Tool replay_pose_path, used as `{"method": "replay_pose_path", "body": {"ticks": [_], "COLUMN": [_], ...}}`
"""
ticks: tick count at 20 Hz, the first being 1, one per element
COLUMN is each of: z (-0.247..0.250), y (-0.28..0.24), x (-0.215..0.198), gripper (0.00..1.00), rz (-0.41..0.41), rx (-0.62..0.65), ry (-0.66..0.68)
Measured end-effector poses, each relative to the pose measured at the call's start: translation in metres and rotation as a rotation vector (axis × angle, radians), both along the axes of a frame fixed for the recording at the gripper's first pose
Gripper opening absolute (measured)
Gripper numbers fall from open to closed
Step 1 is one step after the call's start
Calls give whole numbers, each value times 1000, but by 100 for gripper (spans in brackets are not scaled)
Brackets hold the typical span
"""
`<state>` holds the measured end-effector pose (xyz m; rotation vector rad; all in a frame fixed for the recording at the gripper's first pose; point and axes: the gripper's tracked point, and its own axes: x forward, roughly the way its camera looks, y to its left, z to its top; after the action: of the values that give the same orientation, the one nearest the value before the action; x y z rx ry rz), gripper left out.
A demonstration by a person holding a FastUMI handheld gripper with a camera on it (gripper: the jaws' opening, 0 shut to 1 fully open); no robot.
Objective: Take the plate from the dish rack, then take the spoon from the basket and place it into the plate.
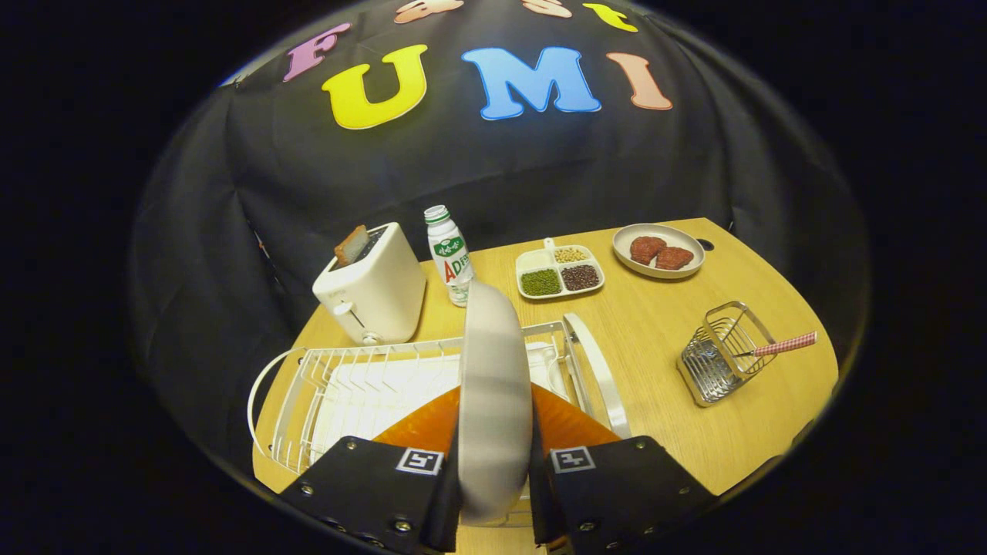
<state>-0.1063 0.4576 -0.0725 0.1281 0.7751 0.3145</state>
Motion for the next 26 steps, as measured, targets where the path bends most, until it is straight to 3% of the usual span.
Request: {"method": "replay_pose_path", "body": {"ticks": [7, 12, 19, 26], "z": [20, 41, 77, 96], "y": [-15, -15, -31, -46], "x": [12, 10, -6, -67], "gripper": [25, 25, 25, 25], "rz": [-68, -69, -105, -79], "rx": [-250, -368, -398, -410], "ry": [-61, -123, -186, -223]}}
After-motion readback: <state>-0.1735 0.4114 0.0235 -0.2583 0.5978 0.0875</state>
